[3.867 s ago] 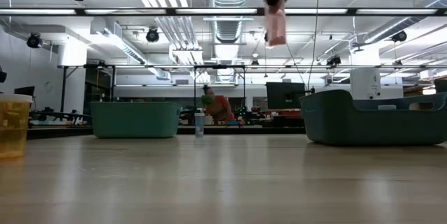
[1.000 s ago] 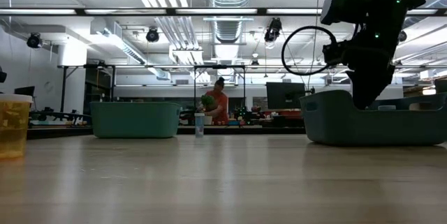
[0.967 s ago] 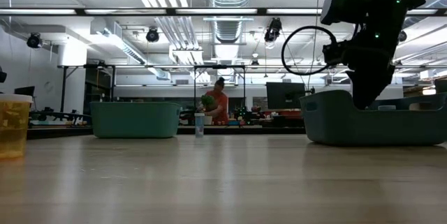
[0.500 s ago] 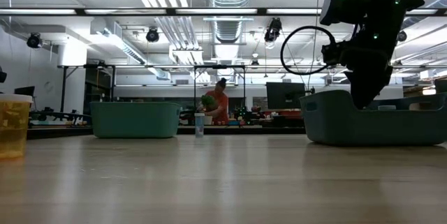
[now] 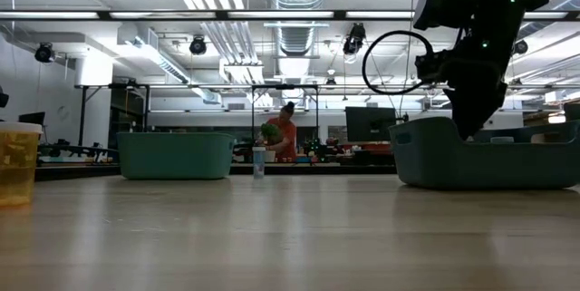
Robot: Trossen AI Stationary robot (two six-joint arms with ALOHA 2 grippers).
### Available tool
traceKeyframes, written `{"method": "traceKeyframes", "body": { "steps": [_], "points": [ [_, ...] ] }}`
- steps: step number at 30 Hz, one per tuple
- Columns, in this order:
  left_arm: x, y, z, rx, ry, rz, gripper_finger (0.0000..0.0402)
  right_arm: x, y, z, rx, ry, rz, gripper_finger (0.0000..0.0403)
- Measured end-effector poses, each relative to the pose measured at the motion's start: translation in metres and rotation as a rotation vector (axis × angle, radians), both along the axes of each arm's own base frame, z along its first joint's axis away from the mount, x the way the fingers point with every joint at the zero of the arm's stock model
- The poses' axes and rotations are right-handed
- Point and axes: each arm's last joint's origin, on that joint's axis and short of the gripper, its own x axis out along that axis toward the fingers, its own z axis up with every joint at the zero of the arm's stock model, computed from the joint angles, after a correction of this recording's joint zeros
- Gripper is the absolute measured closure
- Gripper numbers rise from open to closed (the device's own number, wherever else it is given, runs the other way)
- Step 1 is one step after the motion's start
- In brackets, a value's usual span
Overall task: Pick and place medicine bottles into bin by pill shape (circle, oval)
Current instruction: Put the pink tablet bottle into the blue bin, then put the blue capsule bottle into the green bin
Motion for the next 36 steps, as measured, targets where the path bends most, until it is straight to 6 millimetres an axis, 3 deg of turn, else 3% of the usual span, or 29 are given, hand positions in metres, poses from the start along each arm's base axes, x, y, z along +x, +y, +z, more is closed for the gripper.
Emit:
{"method": "traceKeyframes", "body": {
  "steps": [11,23,36],
  "points": [
    [0.000,0.000,0.000,0.000,0.000,0.000,0.0232,-0.002,0.000,0.006,0.003,0.049,0.000,0.0258],
    [0.000,0.000,0.000,0.000,0.000,0.000,0.0232,0.001,0.000,0.025,-0.006,0.061,0.007,0.0258],
    [0.000,0.000,0.000,-0.005,-0.001,-0.001,0.0232,0.016,-0.002,0.072,-0.032,-0.042,0.010,0.0257]
  ]
}}
